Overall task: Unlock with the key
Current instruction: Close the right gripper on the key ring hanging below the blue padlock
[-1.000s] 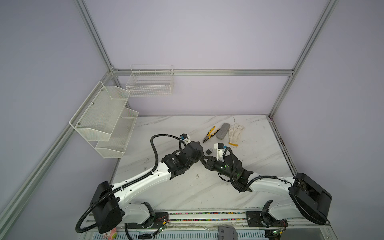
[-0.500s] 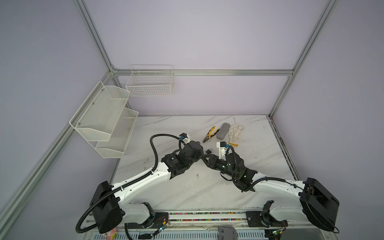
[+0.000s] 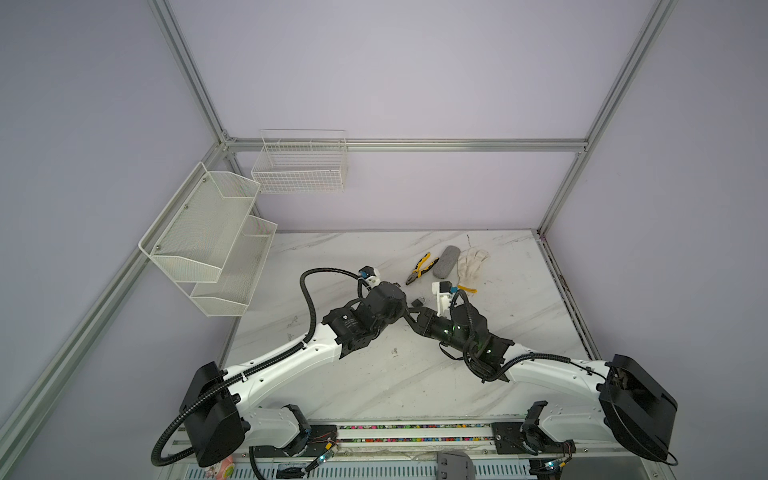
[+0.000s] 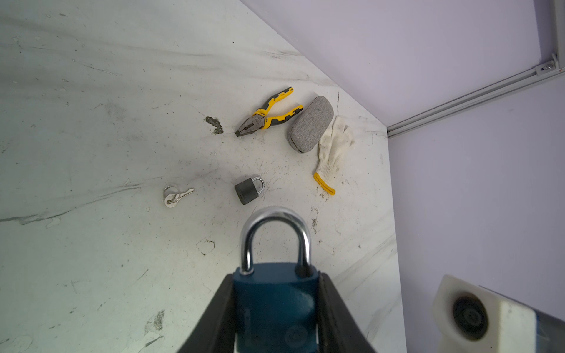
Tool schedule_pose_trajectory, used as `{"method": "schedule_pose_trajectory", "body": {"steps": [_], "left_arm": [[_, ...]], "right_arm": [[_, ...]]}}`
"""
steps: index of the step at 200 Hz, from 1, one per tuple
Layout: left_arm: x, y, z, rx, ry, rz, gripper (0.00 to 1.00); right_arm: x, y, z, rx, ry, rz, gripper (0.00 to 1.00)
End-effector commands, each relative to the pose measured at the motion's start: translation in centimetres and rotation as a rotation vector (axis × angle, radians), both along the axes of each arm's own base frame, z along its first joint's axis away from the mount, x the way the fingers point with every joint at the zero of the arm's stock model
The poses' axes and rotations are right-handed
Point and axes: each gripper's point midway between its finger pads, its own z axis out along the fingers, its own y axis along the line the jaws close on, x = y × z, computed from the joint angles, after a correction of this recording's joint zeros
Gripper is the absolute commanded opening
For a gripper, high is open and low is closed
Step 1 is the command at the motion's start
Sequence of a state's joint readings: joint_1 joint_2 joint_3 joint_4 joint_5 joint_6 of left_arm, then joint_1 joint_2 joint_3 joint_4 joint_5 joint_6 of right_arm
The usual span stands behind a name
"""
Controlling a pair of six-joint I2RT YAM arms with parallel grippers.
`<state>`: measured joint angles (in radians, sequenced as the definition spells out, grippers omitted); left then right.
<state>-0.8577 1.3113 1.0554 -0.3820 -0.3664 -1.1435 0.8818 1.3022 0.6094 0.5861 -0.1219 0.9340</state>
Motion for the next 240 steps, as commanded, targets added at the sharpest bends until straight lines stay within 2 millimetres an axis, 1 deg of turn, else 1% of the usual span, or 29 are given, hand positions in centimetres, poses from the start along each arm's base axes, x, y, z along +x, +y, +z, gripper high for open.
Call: {"method": "schedule_pose_trajectory", "body": {"steps": [1, 23, 37, 54, 69, 105, 135, 147, 169, 188, 214, 237, 240], "left_arm": [[0.4, -0.1, 1.2, -0.064, -0.035, 0.018, 0.00], [0.3, -0.1, 1.4, -0.074, -0.037, 0.013, 0.00], [0.3, -0.1, 1.5, -0.076, -0.040, 0.015, 0.00], [0.3, -0.1, 1.6, -0.078, -0.042, 0.015, 0.00], [0.4, -0.1, 1.8, -0.083, -0.047, 0.019, 0.00], [0.4, -0.2, 2.2, -0.109, -0.054, 0.020, 0.00], [0.0, -0.9, 3.2, -0.187, -0.061, -0.016, 0.00], [-0.2, -1.3, 3.6, -0.218, -0.069, -0.036, 0.00], [-0.7, -2.3, 4.4, -0.287, -0.076, -0.081, 0.00], [-0.9, -2.8, 4.9, -0.328, -0.091, -0.110, 0.00], [-0.8, -2.7, 5.0, -0.357, -0.105, -0.112, 0.00], [-0.8, -3.1, 5.2, -0.366, -0.113, -0.142, 0.00], [-0.8, -3.2, 5.1, -0.366, -0.109, -0.147, 0.00]], "right_arm": [[0.7, 0.2, 1.2, 0.028, -0.012, -0.020, 0.23], [1.0, 0.3, 1.2, 0.027, -0.016, -0.026, 0.18], [1.0, 0.4, 1.0, 0.021, -0.013, -0.025, 0.17], [1.1, 0.5, 0.9, 0.020, -0.010, -0.023, 0.12], [1.1, 0.5, 0.7, 0.016, -0.004, -0.024, 0.11], [0.9, 0.6, 0.6, 0.025, 0.006, -0.014, 0.00], [0.5, 1.0, 1.1, 0.064, 0.010, 0.015, 0.00], [0.3, 1.1, 1.8, 0.101, 0.006, 0.028, 0.00], [-0.4, 1.6, 3.9, 0.193, -0.033, 0.081, 0.00], [-0.7, 2.0, 5.1, 0.245, -0.043, 0.117, 0.00], [-1.0, 1.8, 6.5, 0.322, -0.057, 0.156, 0.00], [-1.4, 1.6, 7.8, 0.381, -0.064, 0.193, 0.00], [-1.2, 1.8, 7.1, 0.373, -0.049, 0.194, 0.00]]}}
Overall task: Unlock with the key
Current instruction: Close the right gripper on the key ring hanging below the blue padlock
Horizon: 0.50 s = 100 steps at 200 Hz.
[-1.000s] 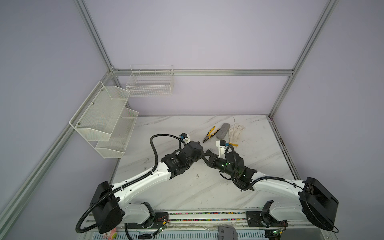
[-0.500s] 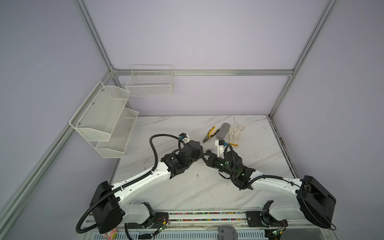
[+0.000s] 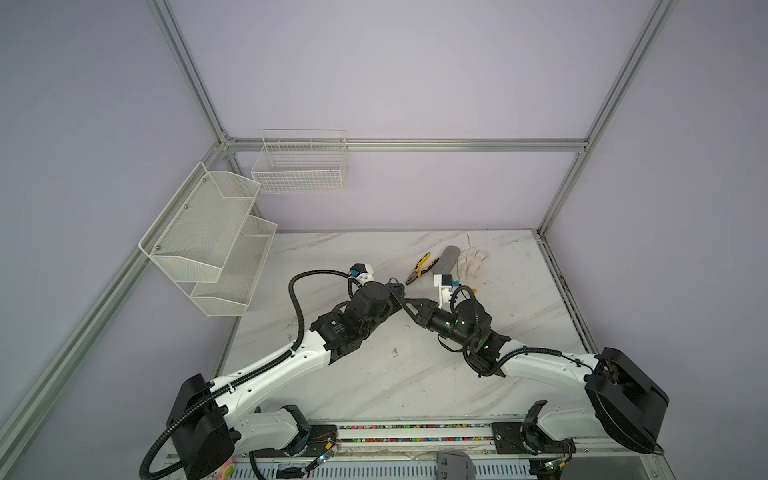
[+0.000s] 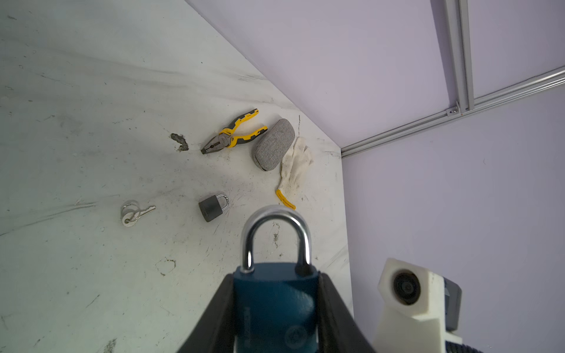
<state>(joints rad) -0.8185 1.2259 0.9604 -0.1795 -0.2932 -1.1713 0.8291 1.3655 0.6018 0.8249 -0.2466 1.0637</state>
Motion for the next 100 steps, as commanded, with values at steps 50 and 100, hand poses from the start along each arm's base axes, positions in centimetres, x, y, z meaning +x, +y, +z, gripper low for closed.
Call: {"method": "schedule_pose_trajectory", "body": {"steps": [50, 100], "left_arm": [[-1.0, -3.6, 2.5, -0.217, -0.030, -0.183, 0.00], [-0.9, -4.5, 3.2, -0.267, -0.031, -0.229, 0.00]], "right_arm": [[-1.8, 0.4, 4.7, 0.243, -0.029, 0.150, 0.00], [-1.9, 0.7, 4.8, 0.267, -0.001, 0.176, 0.00]]}}
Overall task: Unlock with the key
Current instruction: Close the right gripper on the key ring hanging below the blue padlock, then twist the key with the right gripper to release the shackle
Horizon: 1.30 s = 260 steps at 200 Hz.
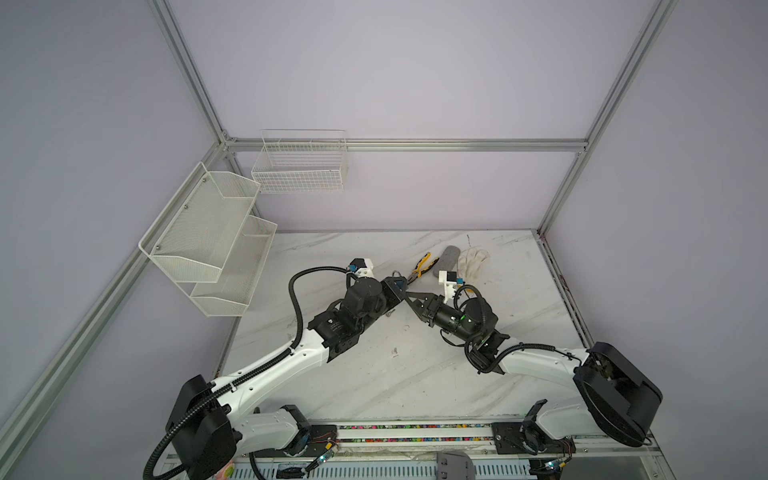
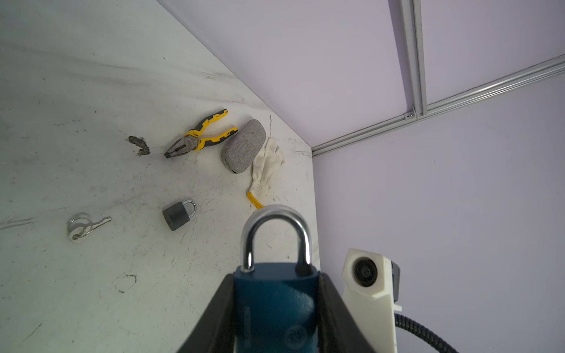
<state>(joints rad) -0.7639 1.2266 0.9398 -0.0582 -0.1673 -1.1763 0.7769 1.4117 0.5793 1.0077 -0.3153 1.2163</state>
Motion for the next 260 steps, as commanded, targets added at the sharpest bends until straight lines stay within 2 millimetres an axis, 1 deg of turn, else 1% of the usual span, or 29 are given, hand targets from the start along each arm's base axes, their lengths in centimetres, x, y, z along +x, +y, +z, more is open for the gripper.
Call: {"method": "schedule_pose_trajectory", "body": {"steps": [1, 23, 40, 87, 102, 134, 170, 224, 260], "left_arm": [[-1.8, -3.8, 1.8, -0.156, -0.002, -0.172, 0.00], [-1.6, -3.6, 1.9, -0.164, -0.016, -0.161, 0.00], [-1.6, -3.9, 2.5, -0.189, -0.026, -0.173, 0.00], [-2.0, -4.6, 4.0, -0.270, -0.034, -0.206, 0.00], [-2.1, -4.6, 4.3, -0.293, -0.038, -0.211, 0.00], [-2.2, -4.5, 4.5, -0.284, -0.038, -0.212, 0.00], [-1.9, -3.4, 4.0, -0.181, -0.052, -0.168, 0.00], [-1.5, -0.5, 3.2, 0.002, -0.097, -0.078, 0.00], [-1.6, 1.3, 2.7, 0.107, -0.112, -0.034, 0.00]], "right_arm": [[-2.7, 1.4, 3.3, 0.114, -0.059, 0.147, 0.00], [-2.6, 1.5, 2.8, 0.116, -0.030, 0.148, 0.00], [-2.6, 1.6, 2.6, 0.125, -0.017, 0.152, 0.00], [-2.7, 1.8, 3.0, 0.157, -0.007, 0.173, 0.00], [-2.6, 1.8, 2.7, 0.155, 0.003, 0.173, 0.00], [-2.5, 1.9, 2.1, 0.140, 0.017, 0.173, 0.00], [-1.7, 2.3, 0.7, 0.007, -0.006, 0.132, 0.00], [-0.6, 1.9, -1.0, -0.157, -0.048, 0.063, 0.00], [-0.6, 1.7, -1.5, -0.190, -0.055, 0.055, 0.16]]}}
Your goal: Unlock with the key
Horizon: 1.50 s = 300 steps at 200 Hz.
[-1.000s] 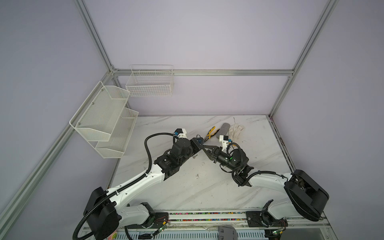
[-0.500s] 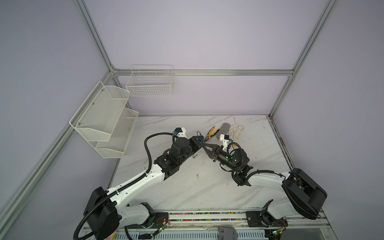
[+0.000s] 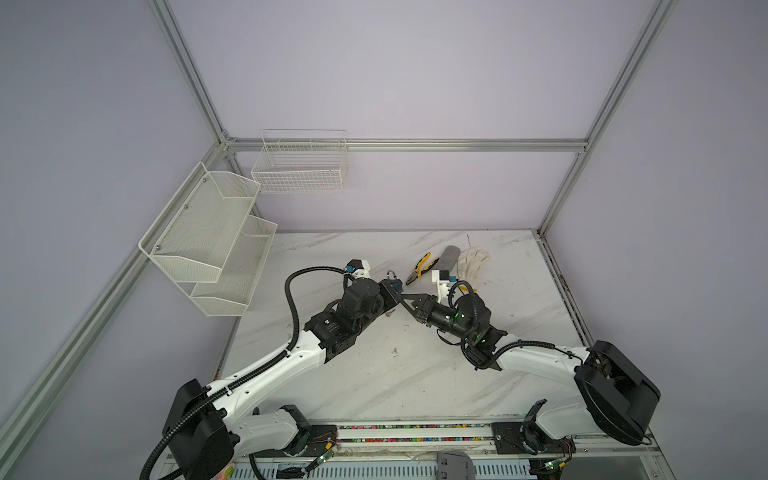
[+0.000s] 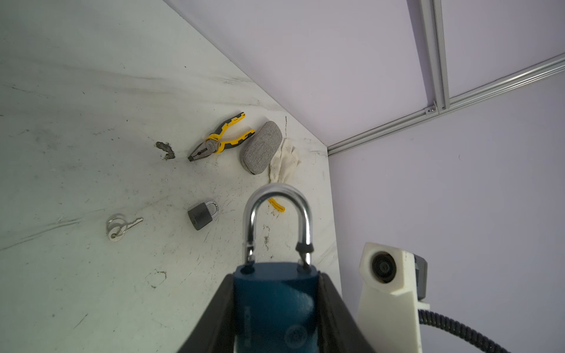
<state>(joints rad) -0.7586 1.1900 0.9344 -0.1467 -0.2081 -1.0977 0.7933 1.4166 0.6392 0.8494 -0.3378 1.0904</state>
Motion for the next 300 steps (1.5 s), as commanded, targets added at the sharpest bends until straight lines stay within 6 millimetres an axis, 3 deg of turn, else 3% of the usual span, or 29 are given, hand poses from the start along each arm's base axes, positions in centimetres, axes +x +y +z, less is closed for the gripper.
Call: {"method": "schedule_pose_trajectory", "body": {"steps": [1, 35, 45, 92, 125, 168, 188, 222, 257, 273, 300], "left_arm": [[-1.2, -0.3, 3.5, 0.000, -0.101, -0.055, 0.00], [-1.9, 1.2, 3.4, 0.083, -0.115, -0.053, 0.00], [-2.2, 1.7, 3.2, 0.117, -0.118, -0.050, 0.00], [-3.8, 3.9, 1.7, 0.266, -0.175, -0.088, 0.00], [-4.7, 5.7, 0.7, 0.428, -0.299, -0.124, 0.00], [-5.8, 5.7, -0.3, 0.577, -0.594, -0.212, 0.00], [-6.0, 5.2, -0.2, 0.633, -0.730, -0.232, 0.00], [-5.4, 5.6, -0.3, 0.686, -0.818, -0.169, 0.00], [-4.7, 5.4, -0.8, 0.728, -0.822, -0.158, 0.00], [-4.5, 5.3, -0.9, 0.734, -0.823, -0.154, 0.00], [-4.2, 5.3, -1.0, 0.738, -0.817, -0.145, 0.00]], "right_arm": [[-0.4, 0.4, -0.3, -0.058, -0.016, 0.021, 0.17], [-0.3, -0.2, -1.3, -0.127, -0.025, 0.000, 0.42], [-0.6, -0.6, -0.1, -0.125, -0.055, -0.001, 0.47], [-0.8, -2.3, 0.5, -0.283, -0.112, -0.040, 0.60], [-0.8, -3.7, 1.7, -0.386, -0.163, -0.074, 0.63], [-0.6, -4.1, 3.3, -0.544, -0.233, -0.052, 0.66], [-0.7, -3.5, 3.7, -0.592, -0.245, -0.003, 0.66], [-0.9, -2.1, 4.2, -0.652, -0.257, 0.064, 0.67], [-0.8, -0.6, 4.8, -0.717, -0.271, 0.097, 0.68], [-0.2, 0.6, 3.7, -0.778, -0.264, 0.117, 0.68], [0.7, 1.8, 3.8, -0.854, -0.287, 0.107, 0.69]]}}
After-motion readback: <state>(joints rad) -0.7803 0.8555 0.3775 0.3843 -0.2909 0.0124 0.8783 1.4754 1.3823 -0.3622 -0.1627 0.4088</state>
